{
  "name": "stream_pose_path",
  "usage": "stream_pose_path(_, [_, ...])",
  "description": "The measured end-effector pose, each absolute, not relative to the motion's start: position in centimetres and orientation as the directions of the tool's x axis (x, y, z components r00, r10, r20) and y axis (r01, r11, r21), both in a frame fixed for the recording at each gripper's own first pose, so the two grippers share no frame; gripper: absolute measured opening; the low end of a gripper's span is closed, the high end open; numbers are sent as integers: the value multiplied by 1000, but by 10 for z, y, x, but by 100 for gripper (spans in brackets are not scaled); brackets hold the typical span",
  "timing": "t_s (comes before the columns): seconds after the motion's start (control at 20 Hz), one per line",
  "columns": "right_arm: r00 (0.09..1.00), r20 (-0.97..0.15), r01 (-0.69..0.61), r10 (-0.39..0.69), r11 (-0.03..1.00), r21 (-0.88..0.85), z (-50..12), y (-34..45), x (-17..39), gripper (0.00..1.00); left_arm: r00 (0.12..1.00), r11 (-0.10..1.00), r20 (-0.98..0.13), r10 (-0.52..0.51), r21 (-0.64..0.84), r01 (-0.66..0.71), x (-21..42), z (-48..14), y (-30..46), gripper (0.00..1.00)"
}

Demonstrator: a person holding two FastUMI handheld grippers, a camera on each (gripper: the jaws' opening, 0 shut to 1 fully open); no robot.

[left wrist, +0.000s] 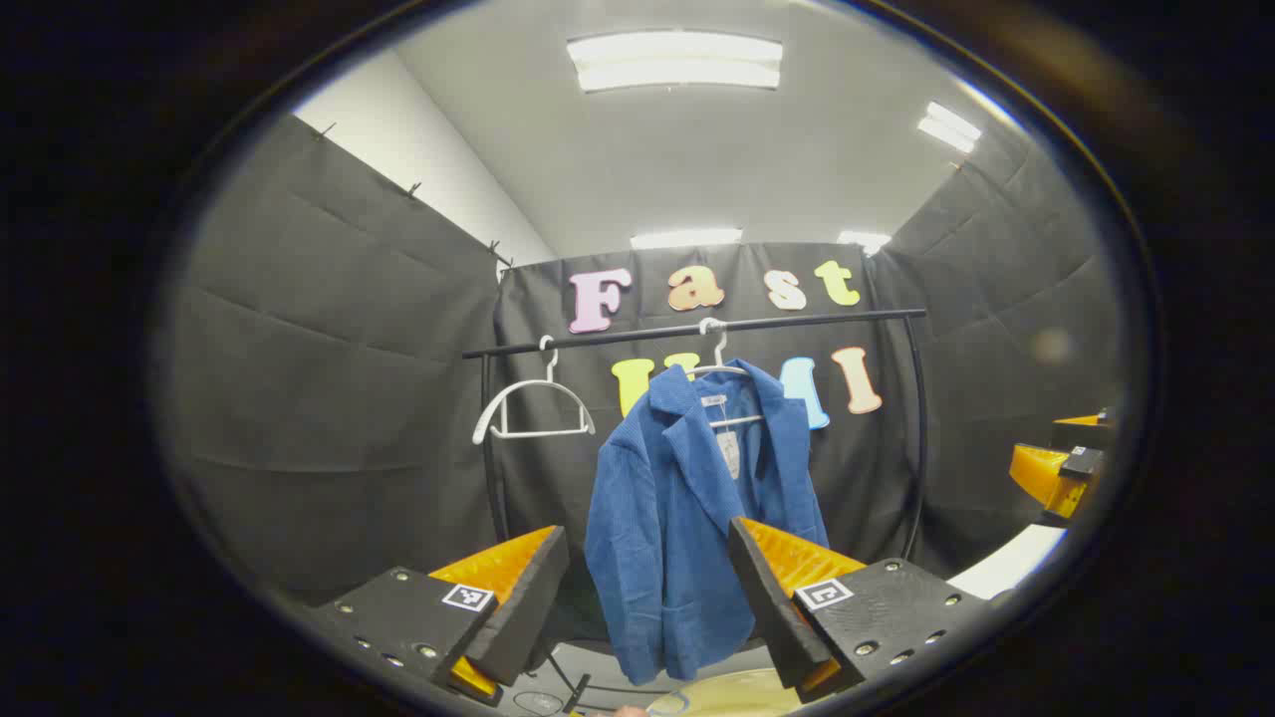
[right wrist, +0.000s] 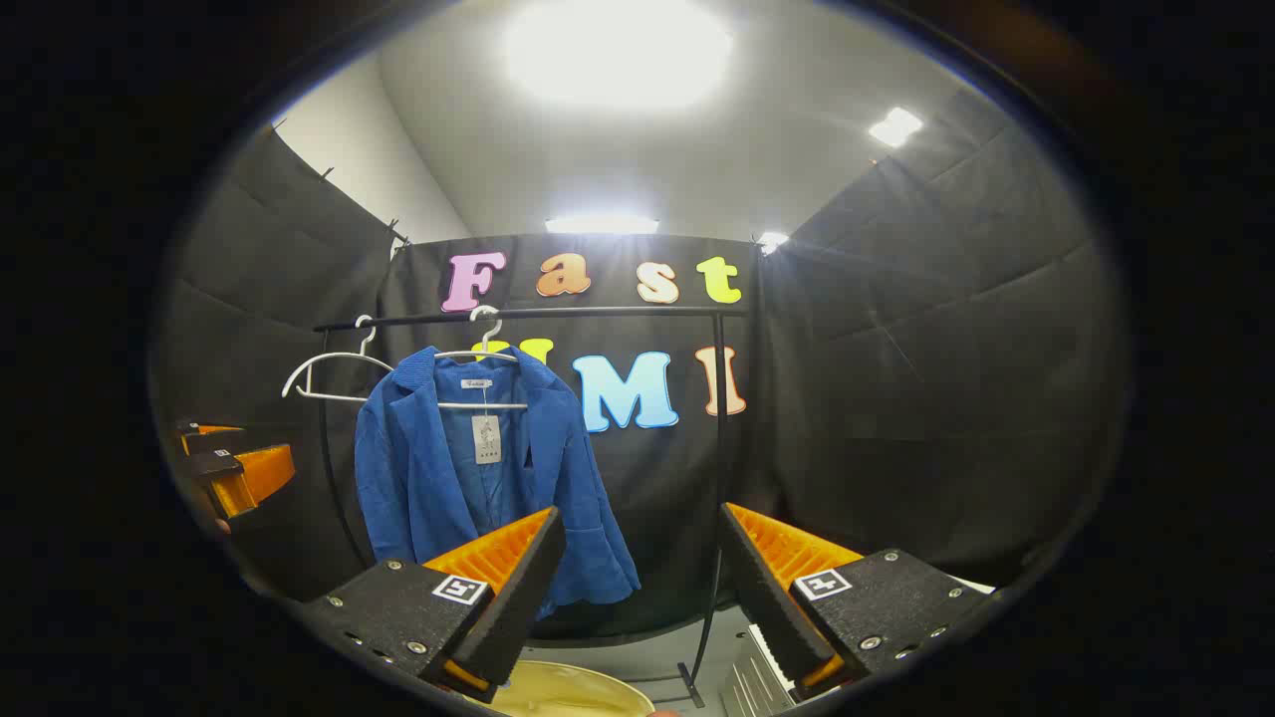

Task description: Grasp the clothes on the hanger with both hands and then place them into the laundry hamper below.

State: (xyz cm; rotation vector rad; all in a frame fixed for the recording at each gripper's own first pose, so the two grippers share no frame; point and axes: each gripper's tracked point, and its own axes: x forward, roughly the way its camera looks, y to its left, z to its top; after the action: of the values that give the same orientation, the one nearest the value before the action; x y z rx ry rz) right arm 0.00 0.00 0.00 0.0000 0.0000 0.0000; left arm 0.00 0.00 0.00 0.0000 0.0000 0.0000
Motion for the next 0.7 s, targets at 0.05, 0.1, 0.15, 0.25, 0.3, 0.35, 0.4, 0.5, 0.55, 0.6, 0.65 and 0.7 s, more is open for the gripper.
stream_pose_path(0.05, [1000,-1,1,-1,1000,3,0,0,0,96,1000,1000,1,-1,-1,1,0,0,-1,99])
stream_pose_path(0.1, [1000,-2,1,-1,1000,5,0,0,0,96,1000,1000,2,-1,-1,1,1,1,-3,99])
stream_pose_path(0.15, [1000,-1,1,-1,1000,4,0,0,1,96,1000,1000,1,0,0,0,1,0,-3,99])
stream_pose_path(0.25, [1000,1,1,-1,1000,2,-1,0,1,96,1000,1000,3,3,2,-3,2,0,-4,93])
stream_pose_path(0.3, [1000,2,0,0,1000,3,-1,0,0,96,1000,1000,5,5,3,-5,2,0,-4,93])
stream_pose_path(0.35, [1000,2,-2,2,1000,3,0,0,0,96,1000,1000,5,7,2,-7,0,-1,-4,93])
stream_pose_path(0.4, [1000,1,-1,1,1000,2,-1,0,0,96,1000,1000,5,10,1,-10,-1,0,-4,93])
stream_pose_path(0.5, [1000,-1,-2,2,1000,3,-1,0,0,96,1000,1000,2,14,-4,-14,-2,-1,-3,93])
stream_pose_path(0.55, [1000,-1,-2,2,1000,3,-1,0,0,96,1000,1000,1,17,-6,-17,-4,-3,-2,94])
stream_pose_path(0.6, [1000,0,-3,3,1000,3,-1,0,0,96,1000,1000,-2,19,-7,-19,-4,-3,-1,94])
stream_pose_path(0.65, [1000,-1,-2,2,1000,2,-1,0,-1,96,1000,1000,-5,20,-8,-20,-4,-5,0,93])
stream_pose_path(0.7, [1000,-1,-1,1,1000,0,-1,-1,-1,96,1000,1000,-7,22,-9,-22,-4,-5,0,94])
